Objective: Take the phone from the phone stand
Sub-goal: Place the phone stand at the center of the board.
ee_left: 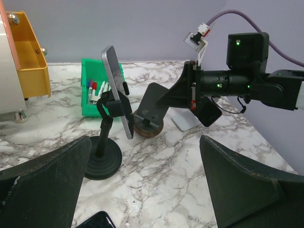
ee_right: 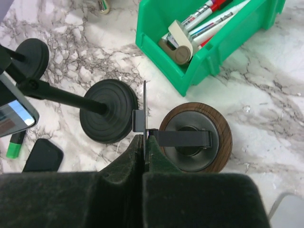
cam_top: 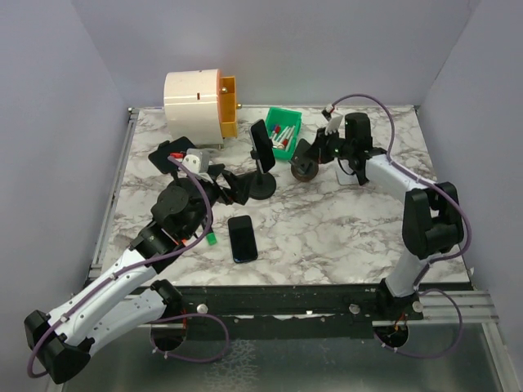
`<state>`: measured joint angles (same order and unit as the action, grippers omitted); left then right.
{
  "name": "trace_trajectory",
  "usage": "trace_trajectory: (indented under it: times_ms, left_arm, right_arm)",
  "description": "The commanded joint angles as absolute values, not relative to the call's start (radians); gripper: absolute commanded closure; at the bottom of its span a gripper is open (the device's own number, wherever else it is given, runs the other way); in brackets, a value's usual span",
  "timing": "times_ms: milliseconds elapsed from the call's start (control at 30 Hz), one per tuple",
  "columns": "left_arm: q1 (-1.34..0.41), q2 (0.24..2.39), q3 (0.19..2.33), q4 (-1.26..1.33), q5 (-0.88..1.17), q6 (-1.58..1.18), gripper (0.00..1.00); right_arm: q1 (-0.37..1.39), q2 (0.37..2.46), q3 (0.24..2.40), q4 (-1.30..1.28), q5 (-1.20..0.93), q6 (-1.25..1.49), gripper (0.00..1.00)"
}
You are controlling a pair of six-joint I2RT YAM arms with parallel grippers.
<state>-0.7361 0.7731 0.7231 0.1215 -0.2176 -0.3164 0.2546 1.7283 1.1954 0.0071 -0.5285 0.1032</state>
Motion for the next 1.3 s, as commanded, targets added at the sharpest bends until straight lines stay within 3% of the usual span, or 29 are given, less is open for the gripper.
trace_trajectory:
  times_ms: [0,467,567,867,1100,1267]
  left_arm:
    - [-0.745,0.758,0.719,0.103,-0.238,-0.301,0.04]
    - [-0.753,0.75,0.719,0.104,-0.249,-0.288,0.04]
    - [-0.753,0.752,0.718,0.104,-0.251,-0.283,0.04]
    - [-0.753,0.756,0.721,0.101,-0.255,-0.279,0.04]
    - [-0.753,0.748,0.721,0.095,-0.282,-0.282,0.03]
    - [-0.755,0.746,0.722,0.091,-0.284,-0.282,0.03]
  right_arm:
    - [0.225,1.799,1.303,0.075,-0.615,0.101,0.99]
    - [0.149,1.978,1.427,-0.036,-0.692,0.069,0.99]
    - [0.149,1.989,1.428,-0.037,-0.672,0.069,0.89]
    - [0.148,1.965,1.414,-0.056,-0.537,0.067,0.43]
    - [0.149,1.851,1.42,-0.068,-0.33,0.136,0.33]
    - [0.149,1.64,1.3,-0.038,-0.073,0.332,0.34]
